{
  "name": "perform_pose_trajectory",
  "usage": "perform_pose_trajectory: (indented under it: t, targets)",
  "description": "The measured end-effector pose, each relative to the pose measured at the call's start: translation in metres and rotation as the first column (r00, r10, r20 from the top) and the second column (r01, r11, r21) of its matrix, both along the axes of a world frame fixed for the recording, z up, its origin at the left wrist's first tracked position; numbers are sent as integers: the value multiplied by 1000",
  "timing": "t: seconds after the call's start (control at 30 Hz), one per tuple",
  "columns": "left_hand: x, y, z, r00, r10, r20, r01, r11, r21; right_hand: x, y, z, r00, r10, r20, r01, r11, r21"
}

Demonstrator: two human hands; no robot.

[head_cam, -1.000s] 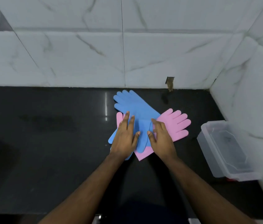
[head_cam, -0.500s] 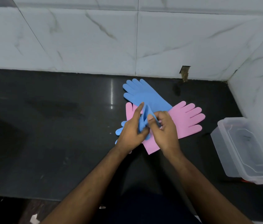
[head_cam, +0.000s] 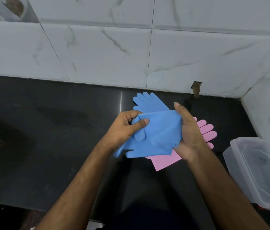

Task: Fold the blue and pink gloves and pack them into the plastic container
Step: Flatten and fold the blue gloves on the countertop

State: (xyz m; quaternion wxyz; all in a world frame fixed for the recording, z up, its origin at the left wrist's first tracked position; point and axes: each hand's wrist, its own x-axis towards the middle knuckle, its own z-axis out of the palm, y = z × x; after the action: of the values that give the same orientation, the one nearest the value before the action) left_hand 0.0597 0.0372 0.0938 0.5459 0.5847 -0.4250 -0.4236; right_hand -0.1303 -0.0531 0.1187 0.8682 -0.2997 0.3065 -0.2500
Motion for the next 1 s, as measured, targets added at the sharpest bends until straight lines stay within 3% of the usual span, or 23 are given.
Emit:
perform_pose_trajectory:
  t: [0.07, 0.1, 0.17, 0.2, 0.27, 0.33, 0.43, 0.57, 0.63, 0.73, 0.8, 1.0]
  targets:
    - [11, 3, 9, 951, 18, 308, -31, 999, 35, -8, 3, -1, 974, 80, -213, -135, 957, -258]
    - [15, 2, 13, 878, 34, 478, -64, 997, 47, -8, 3, 0, 952, 109, -287, -197, 934, -298]
    - [24, -1, 25, 675, 103, 730, -161, 987, 10, 0, 4, 5, 928, 185, -324, -297, 893, -339]
    - [26, -2, 31, 557, 153, 816, -210, 977, -40, 6, 8, 8, 914, 152, -376, -319, 843, -433]
    - [31, -3, 40, 398, 294, 869, -290, 939, -185, 15, 17, 12, 876, 25, -482, -379, 653, -655]
    - [36, 2, 43, 338, 403, 851, -324, 898, -297, 28, 25, 10, 872, -1, -490, -426, 490, -760]
    - [45, 22, 25, 268, 332, 904, -382, 899, -217, 45, 37, -8, 819, 1, -573, -547, 297, -782]
    - [50, 58, -30, 271, -12, 962, -465, 874, 142, 60, 62, -59, 655, 90, -750, -751, 180, -635]
    - [43, 75, -60, 370, -68, 927, -481, 839, 254, 60, 75, -84, 565, 98, -819, -824, 116, -554]
    - [30, 94, -87, 575, 39, 817, -502, 806, 315, 62, 97, -112, 532, 189, -826, -845, 59, -531]
    - [24, 102, -96, 665, 120, 738, -499, 806, 319, 66, 107, -124, 530, 211, -822, -845, 41, -534]
    - [24, 117, -102, 762, 271, 588, -510, 811, 288, 73, 114, -135, 505, 311, -806, -853, 36, -521]
